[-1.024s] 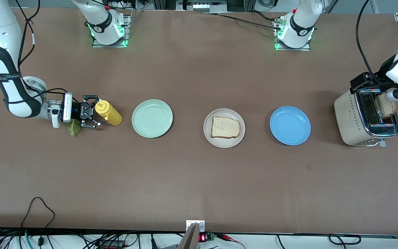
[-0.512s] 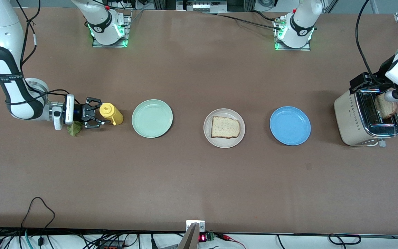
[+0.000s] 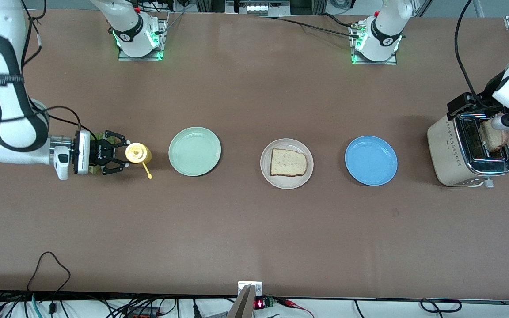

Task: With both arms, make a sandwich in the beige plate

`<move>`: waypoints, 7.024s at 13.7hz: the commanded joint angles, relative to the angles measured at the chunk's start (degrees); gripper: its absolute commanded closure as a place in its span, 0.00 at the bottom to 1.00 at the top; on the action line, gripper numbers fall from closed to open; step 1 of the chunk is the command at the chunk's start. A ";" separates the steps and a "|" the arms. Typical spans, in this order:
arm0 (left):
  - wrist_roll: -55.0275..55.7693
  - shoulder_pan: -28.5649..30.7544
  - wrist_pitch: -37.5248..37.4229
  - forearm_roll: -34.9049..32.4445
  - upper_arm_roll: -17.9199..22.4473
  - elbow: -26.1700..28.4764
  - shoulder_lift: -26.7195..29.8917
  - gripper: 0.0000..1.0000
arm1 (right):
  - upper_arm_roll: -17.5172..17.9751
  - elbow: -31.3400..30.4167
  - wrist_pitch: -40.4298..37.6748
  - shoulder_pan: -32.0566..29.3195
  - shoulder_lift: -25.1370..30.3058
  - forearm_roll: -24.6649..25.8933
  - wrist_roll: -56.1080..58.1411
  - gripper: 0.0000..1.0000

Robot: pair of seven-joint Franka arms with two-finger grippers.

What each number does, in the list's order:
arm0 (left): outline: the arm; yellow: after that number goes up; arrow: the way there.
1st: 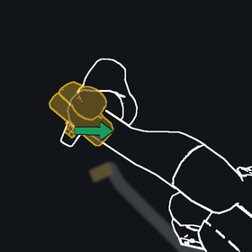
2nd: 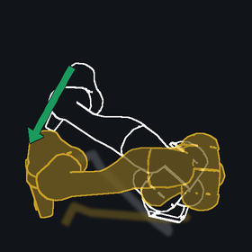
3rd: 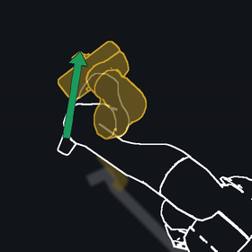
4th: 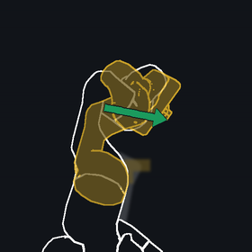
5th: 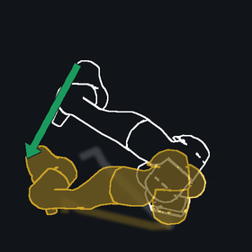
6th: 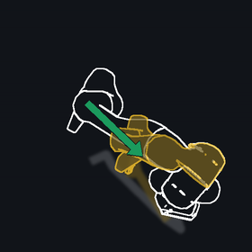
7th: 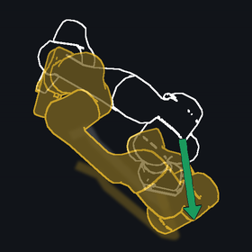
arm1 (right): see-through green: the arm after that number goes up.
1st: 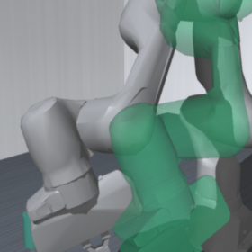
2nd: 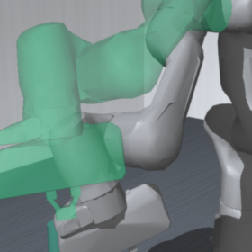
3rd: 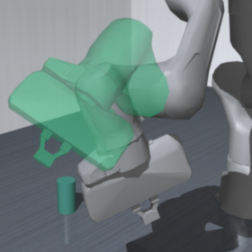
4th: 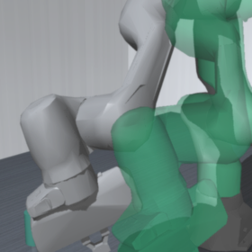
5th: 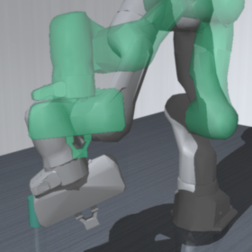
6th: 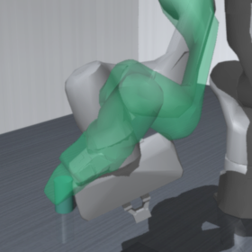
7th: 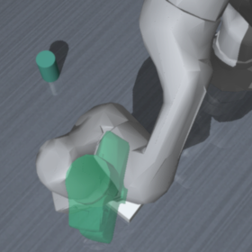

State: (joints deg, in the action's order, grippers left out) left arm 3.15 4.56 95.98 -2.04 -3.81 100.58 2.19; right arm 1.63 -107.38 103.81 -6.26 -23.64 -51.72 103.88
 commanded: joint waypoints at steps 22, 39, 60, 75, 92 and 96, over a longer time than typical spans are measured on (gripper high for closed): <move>-1.21 -0.52 -0.09 1.60 -1.82 -6.98 -2.98 0.00 | -0.32 18.35 8.16 53.80 -3.87 61.46 -87.53 1.00; -1.39 -2.80 -1.85 1.60 2.75 -6.01 -1.93 0.00 | -0.32 19.05 -6.76 20.53 2.19 32.58 -37.14 1.00; -1.04 -0.26 -1.59 5.11 2.57 -5.83 -2.19 0.00 | -0.58 4.64 -8.72 -3.50 -9.41 9.35 14.33 1.00; -1.13 1.50 -1.41 7.22 2.75 -4.95 -2.46 0.00 | -0.58 4.46 -5.29 -3.94 -12.65 2.94 31.20 1.00; -1.13 1.77 -1.94 7.22 2.75 -4.60 -2.63 0.00 | -0.75 7.00 -9.15 -13.16 -13.54 2.41 29.82 0.00; -0.95 1.85 -2.20 7.22 2.75 -4.60 -2.54 0.00 | -0.75 12.88 -13.18 -14.22 -11.79 5.91 13.15 0.00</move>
State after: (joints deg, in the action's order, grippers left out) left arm 3.07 5.93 94.46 3.65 -1.00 96.02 -0.57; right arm 0.04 -97.56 93.05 -20.08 -36.93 -48.06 125.09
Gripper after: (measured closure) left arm 0.000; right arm 0.000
